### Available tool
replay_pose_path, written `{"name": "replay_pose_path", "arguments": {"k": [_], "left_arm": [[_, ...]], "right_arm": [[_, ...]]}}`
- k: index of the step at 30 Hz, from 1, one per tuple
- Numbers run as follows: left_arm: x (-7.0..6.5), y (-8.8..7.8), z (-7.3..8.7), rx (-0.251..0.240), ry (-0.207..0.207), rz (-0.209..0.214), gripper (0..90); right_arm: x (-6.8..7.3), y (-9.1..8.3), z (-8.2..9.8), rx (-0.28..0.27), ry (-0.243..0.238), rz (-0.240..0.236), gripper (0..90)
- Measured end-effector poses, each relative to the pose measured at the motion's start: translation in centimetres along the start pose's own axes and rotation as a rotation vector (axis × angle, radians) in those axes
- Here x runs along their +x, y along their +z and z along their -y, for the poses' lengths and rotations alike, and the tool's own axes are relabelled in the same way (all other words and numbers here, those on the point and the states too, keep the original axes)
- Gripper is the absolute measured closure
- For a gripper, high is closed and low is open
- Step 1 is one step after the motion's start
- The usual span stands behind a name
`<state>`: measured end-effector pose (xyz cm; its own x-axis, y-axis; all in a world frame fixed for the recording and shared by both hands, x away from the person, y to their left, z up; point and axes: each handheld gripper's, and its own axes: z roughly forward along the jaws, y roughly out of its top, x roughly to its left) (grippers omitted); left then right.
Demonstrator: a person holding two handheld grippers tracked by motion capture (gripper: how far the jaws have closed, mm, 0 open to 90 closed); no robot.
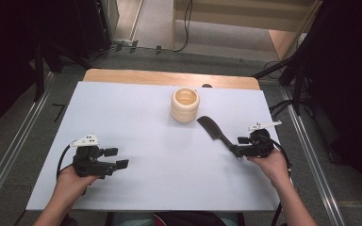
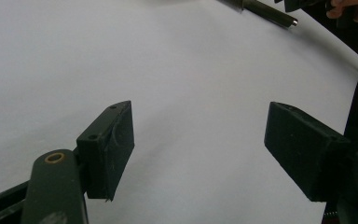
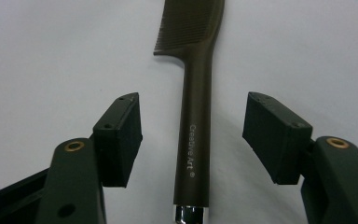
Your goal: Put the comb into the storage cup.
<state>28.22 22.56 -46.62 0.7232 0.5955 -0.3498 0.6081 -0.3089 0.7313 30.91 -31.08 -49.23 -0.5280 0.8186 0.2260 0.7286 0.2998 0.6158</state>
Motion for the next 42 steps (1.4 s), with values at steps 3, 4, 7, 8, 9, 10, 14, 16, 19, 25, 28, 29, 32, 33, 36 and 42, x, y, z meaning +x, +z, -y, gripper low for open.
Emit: {"name": "replay_pose_path", "arguments": {"k": [3, 4, 7, 8, 9, 10, 14, 16, 19, 25, 28, 29, 32, 33, 36, 42], "left_arm": [[0.0, 0.0, 0.0, -0.001, 0.0, 0.001, 25.0], [0.0, 0.0, 0.0, 0.0, -0.001, -0.001, 25.0], [0.0, 0.0, 0.0, 0.0, 0.0, -0.001, 25.0], [0.0, 0.0, 0.0, 0.001, 0.0, 0.0, 25.0], [0.0, 0.0, 0.0, 0.001, 0.0, -0.001, 25.0], [0.0, 0.0, 0.0, 0.001, 0.0, -0.001, 25.0], [0.0, 0.0, 0.0, 0.0, -0.001, -0.002, 25.0], [0.0, 0.0, 0.0, 0.0, -0.001, -0.001, 25.0], [0.0, 0.0, 0.0, 0.0, -0.002, -0.002, 25.0], [0.0, 0.1, 0.0, 0.001, -0.001, -0.003, 25.0], [0.0, 0.1, 0.0, 0.001, -0.001, -0.002, 25.0], [0.0, 0.1, 0.0, 0.001, -0.001, -0.001, 25.0], [-0.1, 0.1, 0.0, 0.005, 0.0, -0.003, 25.0], [-0.1, 0.1, 0.0, 0.006, -0.001, -0.004, 25.0], [-0.1, 0.1, -0.1, 0.007, -0.002, -0.002, 25.0], [-0.1, 0.2, -0.2, 0.008, -0.007, 0.003, 25.0]], "right_arm": [[0.1, 0.2, 0.1, 0.03, -0.003, 0.009, 38.3], [0.1, 0.2, 0.1, 0.033, -0.004, 0.014, 39.3], [0.1, 0.3, 0.2, 0.045, -0.003, 0.022, 42.1], [0.1, 0.3, 0.3, 0.048, 0.0, 0.023, 43.6], [0.1, 0.3, 0.3, 0.051, -0.001, 0.022, 44.7], [0.1, 0.3, 0.3, 0.058, 0.002, 0.024, 46.4], [0.2, 0.5, 0.3, 0.083, -0.002, 0.043, 50.8], [0.3, 0.6, 0.3, 0.095, 0.003, 0.044, 52.8], [0.4, 0.9, 0.4, 0.122, -0.005, 0.052, 55.3], [0.8, 1.2, 0.3, 0.136, -0.031, 0.092, 61.1], [1.1, 1.3, 0.3, 0.141, -0.058, 0.131, 66.8], [1.2, 1.3, 0.3, 0.141, -0.062, 0.145, 67.7], [1.3, 1.4, 0.4, 0.137, -0.061, 0.156, 68.7], [1.4, 1.4, 0.4, 0.134, -0.062, 0.16, 69.4], [1.4, 1.4, 0.4, 0.135, -0.043, 0.16, 69.9], [1.3, 1.5, 0.6, 0.116, -0.016, 0.153, 70.3]]}}
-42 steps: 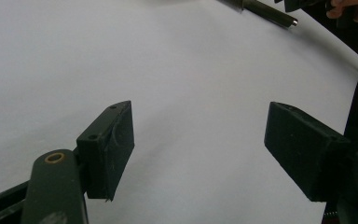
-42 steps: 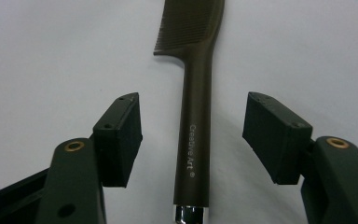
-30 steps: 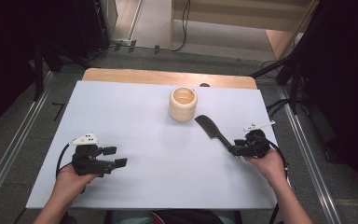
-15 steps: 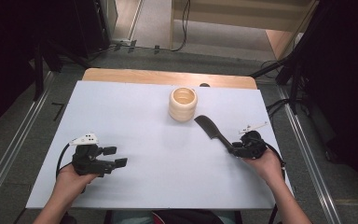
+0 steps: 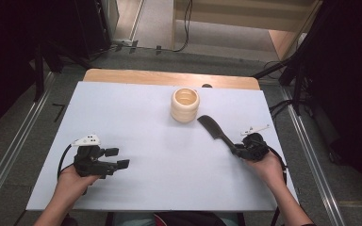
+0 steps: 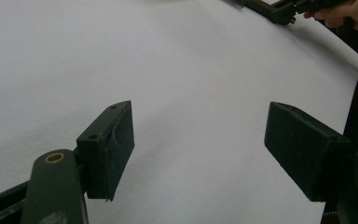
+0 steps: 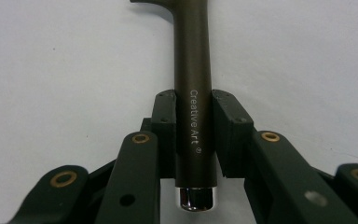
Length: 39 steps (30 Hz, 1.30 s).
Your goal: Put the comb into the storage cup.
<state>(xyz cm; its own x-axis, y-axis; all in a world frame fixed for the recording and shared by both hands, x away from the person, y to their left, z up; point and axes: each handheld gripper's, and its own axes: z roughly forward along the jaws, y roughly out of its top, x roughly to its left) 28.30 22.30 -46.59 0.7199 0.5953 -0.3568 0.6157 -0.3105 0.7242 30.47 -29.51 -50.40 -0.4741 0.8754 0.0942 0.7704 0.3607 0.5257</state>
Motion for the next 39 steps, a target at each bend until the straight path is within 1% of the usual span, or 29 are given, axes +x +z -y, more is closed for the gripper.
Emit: {"name": "replay_pose_path", "arguments": {"k": [3, 6, 9, 11, 14, 16, 17, 19, 20, 22, 26, 27, 33, 35, 37, 39], "left_arm": [[0.0, 0.0, -0.1, -0.003, -0.015, 0.005, 24.9], [0.1, 0.0, 0.0, 0.0, -0.013, -0.001, 24.8], [0.1, 0.0, -0.1, -0.003, -0.028, -0.006, 24.7], [0.1, 0.0, -0.1, -0.005, -0.032, -0.011, 24.4], [0.2, 0.1, -0.2, -0.009, -0.04, -0.016, 24.3], [0.2, 0.1, -0.2, -0.014, -0.05, -0.01, 24.3], [0.2, 0.0, -0.2, -0.014, -0.046, -0.01, 24.3], [0.2, 0.0, -0.2, -0.011, -0.052, -0.007, 24.3], [0.3, 0.0, -0.3, -0.014, -0.058, -0.007, 24.3], [0.3, -0.1, -0.4, -0.019, -0.069, -0.001, 24.4], [0.4, -0.2, -0.6, -0.017, -0.097, -0.005, 24.9], [0.5, -0.1, -0.6, -0.017, -0.104, -0.006, 24.9], [0.6, -0.1, -0.9, -0.018, -0.142, -0.004, 25.0], [0.6, 0.0, -1.1, -0.016, -0.146, -0.003, 25.0], [0.5, 0.1, -1.2, -0.013, -0.151, -0.009, 25.0], [0.4, 0.2, -1.4, -0.011, -0.152, -0.014, 25.0]], "right_arm": [[-0.4, -0.1, 0.0, 0.001, 0.023, -0.024, 70.3], [-0.6, -0.1, 0.0, -0.005, 0.046, -0.04, 70.3], [-0.7, -0.1, -0.1, 0.001, 0.053, -0.048, 70.3], [-1.0, -0.2, -0.1, -0.003, 0.06, -0.065, 70.3], [-1.1, -0.3, -0.1, 0.002, 0.098, -0.085, 70.3], [-1.2, -0.5, -0.2, -0.008, 0.102, -0.094, 70.3], [-1.2, -0.6, -0.2, -0.018, 0.101, -0.091, 70.3], [-1.3, -1.0, -0.3, -0.037, 0.113, -0.092, 70.3], [-1.3, -1.3, -0.4, -0.048, 0.117, -0.084, 70.3], [-1.4, -1.8, -0.4, -0.06, 0.14, -0.088, 70.3], [-1.5, -2.7, -0.4, -0.11, 0.158, -0.09, 70.3], [-1.4, -3.0, -0.5, -0.118, 0.169, -0.089, 70.3], [-1.3, -4.1, -0.6, -0.17, 0.174, -0.093, 70.3], [-1.2, -4.5, -0.8, -0.184, 0.179, -0.096, 70.3], [-1.0, -4.8, -0.9, -0.195, 0.175, -0.087, 70.3], [-0.9, -5.0, -1.0, -0.209, 0.174, -0.095, 70.3]]}}
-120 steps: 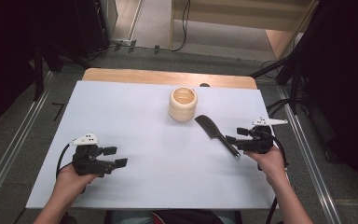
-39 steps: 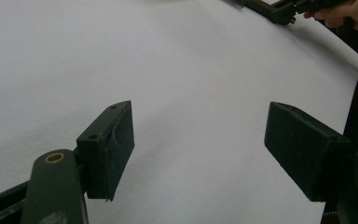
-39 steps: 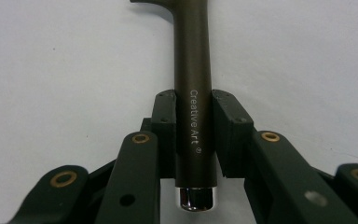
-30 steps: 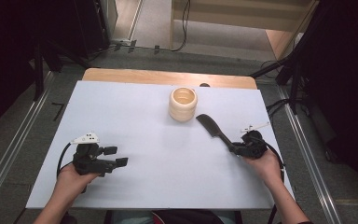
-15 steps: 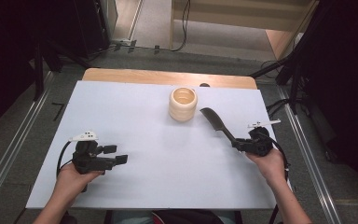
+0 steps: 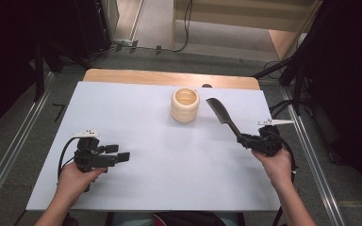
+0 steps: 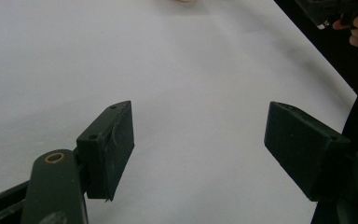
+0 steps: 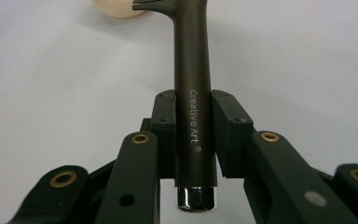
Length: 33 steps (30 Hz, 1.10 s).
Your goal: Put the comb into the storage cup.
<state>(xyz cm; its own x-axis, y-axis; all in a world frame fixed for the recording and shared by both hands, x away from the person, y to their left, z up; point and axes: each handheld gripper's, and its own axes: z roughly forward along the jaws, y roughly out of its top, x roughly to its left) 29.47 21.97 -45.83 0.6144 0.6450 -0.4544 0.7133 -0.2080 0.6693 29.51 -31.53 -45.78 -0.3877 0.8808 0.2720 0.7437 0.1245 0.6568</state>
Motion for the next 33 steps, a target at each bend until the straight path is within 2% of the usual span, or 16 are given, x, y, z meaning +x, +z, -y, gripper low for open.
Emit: {"name": "replay_pose_path", "arguments": {"k": [10, 17, 26, 30, 33], "left_arm": [[-0.8, 0.6, -1.0, -0.007, 0.013, -0.02, 25.0], [-1.2, 1.0, -1.6, -0.027, 0.019, -0.015, 25.0], [-1.6, 1.3, -2.3, -0.053, 0.009, -0.032, 24.2], [-1.7, 1.1, -2.6, -0.044, -0.022, -0.038, 27.1], [-1.9, 1.0, -2.7, -0.043, -0.012, -0.055, 28.1]], "right_arm": [[1.5, -0.5, -0.7, -0.05, -0.021, -0.021, 70.3], [2.8, -0.5, -1.3, -0.075, -0.046, -0.042, 70.3], [4.6, -0.1, -2.2, -0.093, -0.084, -0.075, 70.3], [5.4, 0.2, -2.6, -0.097, -0.092, -0.088, 70.3], [6.1, 0.5, -2.9, -0.103, -0.106, -0.089, 70.3]]}}
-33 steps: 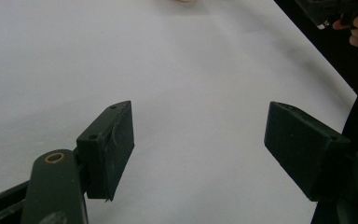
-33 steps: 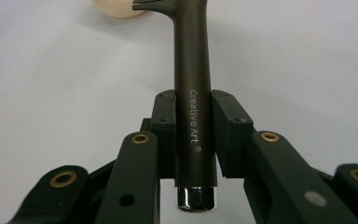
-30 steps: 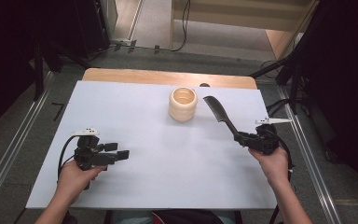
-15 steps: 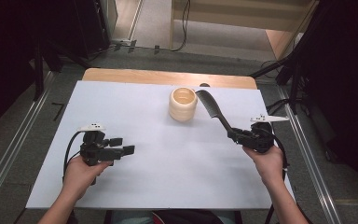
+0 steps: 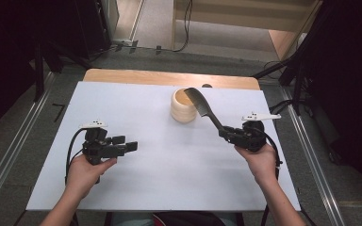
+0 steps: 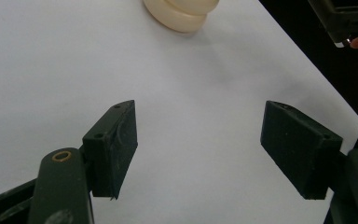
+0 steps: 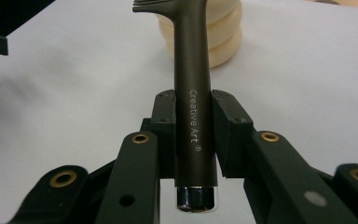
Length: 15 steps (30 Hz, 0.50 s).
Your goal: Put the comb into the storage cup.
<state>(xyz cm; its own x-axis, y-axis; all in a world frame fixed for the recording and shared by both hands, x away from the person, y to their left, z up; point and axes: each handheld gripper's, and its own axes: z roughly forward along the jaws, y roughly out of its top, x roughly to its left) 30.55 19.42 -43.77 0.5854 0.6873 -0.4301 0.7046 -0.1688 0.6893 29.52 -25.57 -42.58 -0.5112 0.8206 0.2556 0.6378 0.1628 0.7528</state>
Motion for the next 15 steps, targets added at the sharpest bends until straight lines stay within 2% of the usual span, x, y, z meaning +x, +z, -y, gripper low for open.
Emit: {"name": "replay_pose_path", "arguments": {"k": [5, 9, 10, 15], "left_arm": [[-0.3, 0.0, -0.2, -0.008, 0.018, -0.003, 28.0], [-0.7, 0.2, -0.3, -0.033, 0.081, -0.027, 27.9], [-0.7, 0.3, -0.3, -0.035, 0.087, -0.032, 27.9], [-0.8, 0.6, -0.6, -0.041, 0.064, -0.016, 27.7]], "right_arm": [[1.0, 0.9, -0.6, -0.01, -0.021, -0.022, 70.3], [1.8, 1.7, -1.0, -0.008, -0.035, -0.036, 70.3], [2.0, 1.9, -1.1, -0.007, -0.037, -0.04, 70.3], [3.0, 3.0, -1.6, -0.002, -0.062, -0.054, 70.3]]}}
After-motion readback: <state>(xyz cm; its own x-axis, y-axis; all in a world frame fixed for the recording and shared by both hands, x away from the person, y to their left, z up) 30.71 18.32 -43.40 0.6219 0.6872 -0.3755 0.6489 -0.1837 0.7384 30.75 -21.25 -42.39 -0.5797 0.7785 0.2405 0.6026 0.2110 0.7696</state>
